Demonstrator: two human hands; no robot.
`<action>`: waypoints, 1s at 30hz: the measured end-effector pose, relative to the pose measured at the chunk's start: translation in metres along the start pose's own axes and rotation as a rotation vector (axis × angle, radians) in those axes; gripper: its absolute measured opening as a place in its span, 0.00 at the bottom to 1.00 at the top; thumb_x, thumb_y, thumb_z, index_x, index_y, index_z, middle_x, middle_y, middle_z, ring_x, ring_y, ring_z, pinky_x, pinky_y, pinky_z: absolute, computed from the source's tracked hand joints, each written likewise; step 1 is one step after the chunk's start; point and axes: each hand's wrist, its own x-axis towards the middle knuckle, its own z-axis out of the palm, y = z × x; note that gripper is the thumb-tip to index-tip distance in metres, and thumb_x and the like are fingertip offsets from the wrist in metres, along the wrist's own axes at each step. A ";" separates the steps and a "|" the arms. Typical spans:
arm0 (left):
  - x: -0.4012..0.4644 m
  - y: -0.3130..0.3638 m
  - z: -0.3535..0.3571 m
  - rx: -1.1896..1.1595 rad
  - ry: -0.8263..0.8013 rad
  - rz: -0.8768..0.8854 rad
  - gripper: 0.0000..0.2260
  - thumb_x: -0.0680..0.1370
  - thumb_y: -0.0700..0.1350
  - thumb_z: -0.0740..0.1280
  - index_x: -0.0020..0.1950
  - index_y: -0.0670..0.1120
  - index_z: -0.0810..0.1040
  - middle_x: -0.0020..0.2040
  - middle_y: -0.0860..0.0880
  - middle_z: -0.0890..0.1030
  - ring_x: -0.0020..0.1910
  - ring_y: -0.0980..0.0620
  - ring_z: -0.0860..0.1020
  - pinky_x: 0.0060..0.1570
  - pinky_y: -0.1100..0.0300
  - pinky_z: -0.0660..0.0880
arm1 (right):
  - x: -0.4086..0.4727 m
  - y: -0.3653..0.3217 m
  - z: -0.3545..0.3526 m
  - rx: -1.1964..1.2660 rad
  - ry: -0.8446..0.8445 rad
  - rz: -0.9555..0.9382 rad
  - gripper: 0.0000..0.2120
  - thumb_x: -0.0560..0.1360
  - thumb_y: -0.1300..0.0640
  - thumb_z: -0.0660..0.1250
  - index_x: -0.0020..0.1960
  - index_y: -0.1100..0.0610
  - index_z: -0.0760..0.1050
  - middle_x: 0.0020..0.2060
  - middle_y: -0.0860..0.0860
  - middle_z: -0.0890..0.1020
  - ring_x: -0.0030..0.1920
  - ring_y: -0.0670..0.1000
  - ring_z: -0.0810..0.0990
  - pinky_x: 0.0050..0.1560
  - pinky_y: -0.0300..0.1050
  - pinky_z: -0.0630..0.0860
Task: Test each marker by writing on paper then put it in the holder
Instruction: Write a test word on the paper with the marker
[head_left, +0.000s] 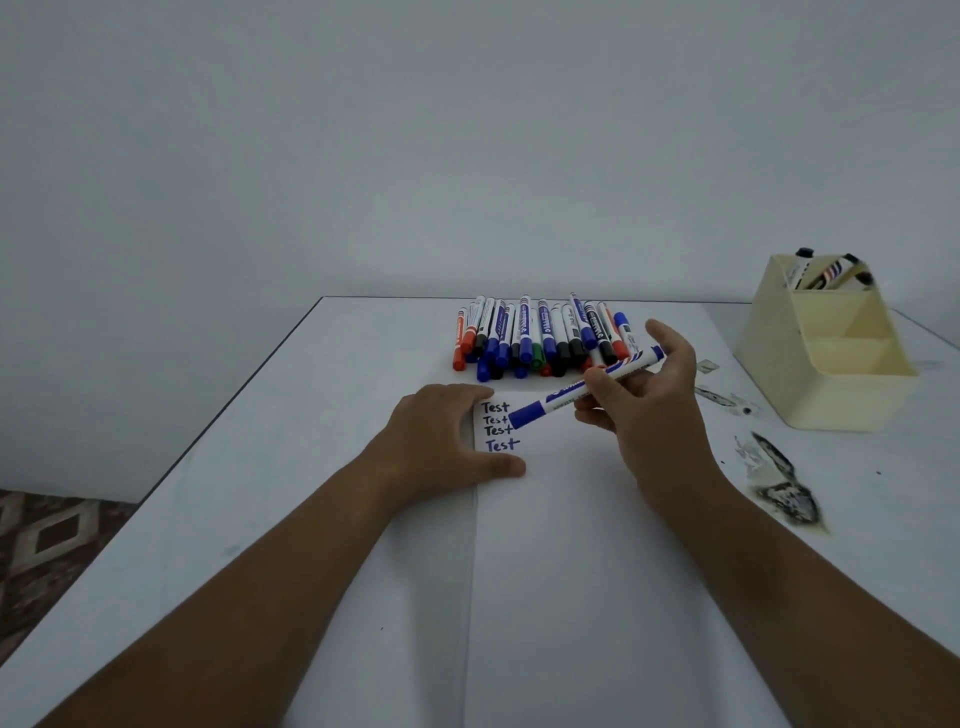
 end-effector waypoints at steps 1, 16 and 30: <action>0.000 0.000 0.000 0.000 -0.004 -0.001 0.43 0.65 0.72 0.71 0.75 0.56 0.66 0.73 0.57 0.69 0.71 0.56 0.66 0.71 0.55 0.61 | 0.000 -0.003 -0.001 -0.024 0.003 -0.033 0.28 0.78 0.66 0.69 0.69 0.47 0.60 0.42 0.57 0.84 0.38 0.52 0.85 0.41 0.46 0.84; 0.005 -0.006 0.000 0.020 0.007 0.038 0.48 0.54 0.85 0.58 0.67 0.60 0.71 0.68 0.60 0.72 0.68 0.57 0.67 0.68 0.54 0.62 | 0.071 -0.102 -0.073 -0.542 -0.016 -0.295 0.35 0.80 0.59 0.67 0.78 0.37 0.54 0.38 0.52 0.84 0.42 0.52 0.86 0.53 0.51 0.82; 0.013 -0.005 0.006 0.086 0.032 0.021 0.35 0.65 0.75 0.56 0.66 0.59 0.73 0.69 0.58 0.73 0.68 0.54 0.69 0.66 0.54 0.66 | 0.120 -0.132 -0.165 -0.858 0.136 -0.333 0.21 0.80 0.60 0.65 0.68 0.40 0.69 0.44 0.53 0.81 0.41 0.53 0.82 0.33 0.38 0.73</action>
